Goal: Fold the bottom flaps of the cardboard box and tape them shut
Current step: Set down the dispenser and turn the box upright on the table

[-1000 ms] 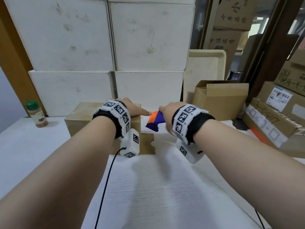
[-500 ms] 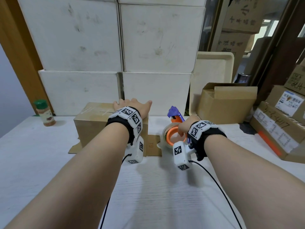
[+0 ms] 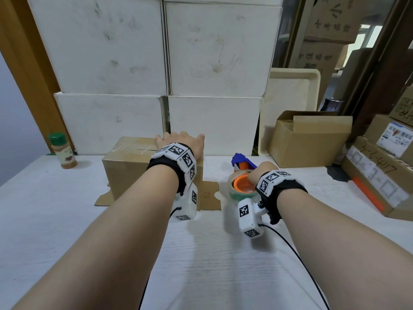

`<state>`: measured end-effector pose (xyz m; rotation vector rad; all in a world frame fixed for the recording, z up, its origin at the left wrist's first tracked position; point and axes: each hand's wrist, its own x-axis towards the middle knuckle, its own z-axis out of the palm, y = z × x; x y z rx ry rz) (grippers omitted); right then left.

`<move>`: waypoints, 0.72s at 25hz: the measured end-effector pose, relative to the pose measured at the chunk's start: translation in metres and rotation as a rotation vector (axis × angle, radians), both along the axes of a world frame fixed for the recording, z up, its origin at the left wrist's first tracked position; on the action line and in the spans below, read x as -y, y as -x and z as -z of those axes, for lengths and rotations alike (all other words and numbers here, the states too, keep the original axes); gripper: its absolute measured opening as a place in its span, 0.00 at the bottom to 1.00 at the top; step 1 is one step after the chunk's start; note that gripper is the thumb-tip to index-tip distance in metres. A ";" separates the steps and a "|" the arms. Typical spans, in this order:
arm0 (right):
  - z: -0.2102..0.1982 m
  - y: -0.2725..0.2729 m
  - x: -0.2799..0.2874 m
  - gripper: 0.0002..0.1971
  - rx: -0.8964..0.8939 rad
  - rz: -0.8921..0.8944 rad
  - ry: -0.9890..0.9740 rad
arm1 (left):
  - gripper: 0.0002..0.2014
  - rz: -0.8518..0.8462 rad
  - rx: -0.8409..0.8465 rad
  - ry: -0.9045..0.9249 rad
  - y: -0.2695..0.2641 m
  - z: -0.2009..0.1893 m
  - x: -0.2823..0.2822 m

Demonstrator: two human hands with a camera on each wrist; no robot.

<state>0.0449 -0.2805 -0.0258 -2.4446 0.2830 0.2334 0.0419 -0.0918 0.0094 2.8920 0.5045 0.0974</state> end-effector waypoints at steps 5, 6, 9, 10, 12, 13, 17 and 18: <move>0.012 -0.009 0.002 0.19 0.029 0.001 0.203 | 0.34 0.003 -0.023 -0.023 -0.001 -0.001 0.000; 0.014 -0.012 0.002 0.18 0.032 0.009 0.244 | 0.34 0.003 -0.023 -0.024 -0.001 -0.001 0.000; 0.018 -0.013 0.000 0.18 0.058 0.034 0.229 | 0.35 0.004 -0.021 -0.024 0.000 0.000 0.000; 0.018 -0.013 0.000 0.19 0.061 0.046 0.239 | 0.35 0.005 -0.020 -0.023 0.000 0.001 0.000; 0.017 -0.013 0.001 0.19 0.062 0.055 0.251 | 0.35 0.008 -0.013 -0.015 0.000 0.001 0.000; 0.018 -0.013 0.001 0.19 0.067 0.050 0.252 | 0.35 0.011 -0.011 -0.011 0.001 0.000 0.000; 0.011 -0.016 0.003 0.16 0.104 0.037 0.243 | 0.35 0.010 -0.009 -0.015 0.002 0.001 0.000; 0.003 -0.017 0.002 0.12 0.115 0.050 0.213 | 0.35 0.007 -0.007 -0.011 0.001 0.001 0.001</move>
